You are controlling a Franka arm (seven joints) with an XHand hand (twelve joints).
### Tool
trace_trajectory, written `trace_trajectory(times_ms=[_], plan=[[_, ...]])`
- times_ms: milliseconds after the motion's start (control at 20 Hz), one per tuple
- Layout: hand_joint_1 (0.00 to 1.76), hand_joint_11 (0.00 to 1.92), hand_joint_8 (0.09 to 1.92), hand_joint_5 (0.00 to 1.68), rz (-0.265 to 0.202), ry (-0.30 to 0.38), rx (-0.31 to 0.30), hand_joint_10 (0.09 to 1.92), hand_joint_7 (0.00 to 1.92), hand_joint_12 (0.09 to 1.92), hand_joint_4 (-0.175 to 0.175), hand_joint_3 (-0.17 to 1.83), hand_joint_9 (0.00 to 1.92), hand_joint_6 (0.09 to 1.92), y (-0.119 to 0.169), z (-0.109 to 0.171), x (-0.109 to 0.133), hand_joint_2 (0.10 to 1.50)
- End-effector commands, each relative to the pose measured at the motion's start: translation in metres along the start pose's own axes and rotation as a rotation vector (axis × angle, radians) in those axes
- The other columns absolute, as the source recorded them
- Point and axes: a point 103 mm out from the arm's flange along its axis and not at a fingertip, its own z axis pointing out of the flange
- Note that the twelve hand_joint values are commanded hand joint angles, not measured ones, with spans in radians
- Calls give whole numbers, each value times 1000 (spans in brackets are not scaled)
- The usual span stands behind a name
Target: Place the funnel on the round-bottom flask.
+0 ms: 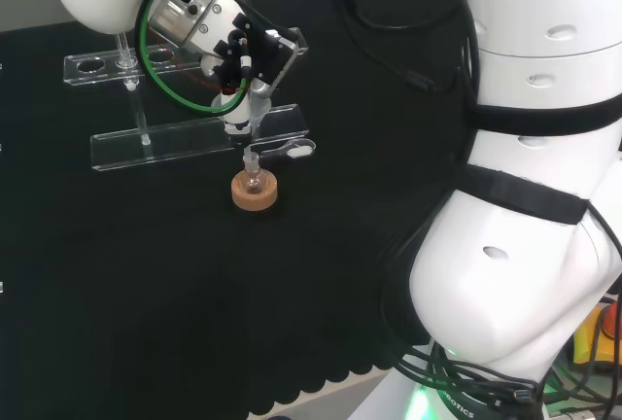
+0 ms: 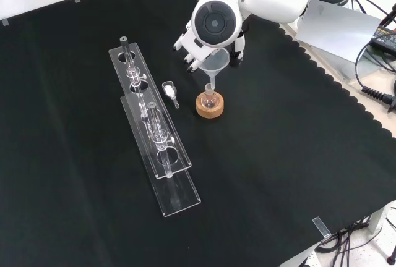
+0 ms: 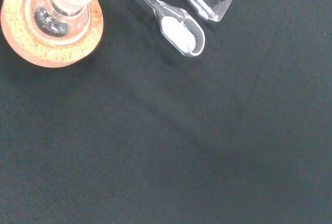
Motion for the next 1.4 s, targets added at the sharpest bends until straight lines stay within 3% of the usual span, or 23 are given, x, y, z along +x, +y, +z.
trace_trajectory(times_ms=[50,1000,1400], plan=[[703,629,790,553,4,-4,4,597,850,1230,-21,469,1242,777,2,1,0,702],[700,628,792,552,13,-34,9,601,848,1231,-22,469,1240,777,10,4,1,704],[700,627,793,548,52,-50,-41,602,848,1232,-23,469,1239,777,10,9,-1,705]])
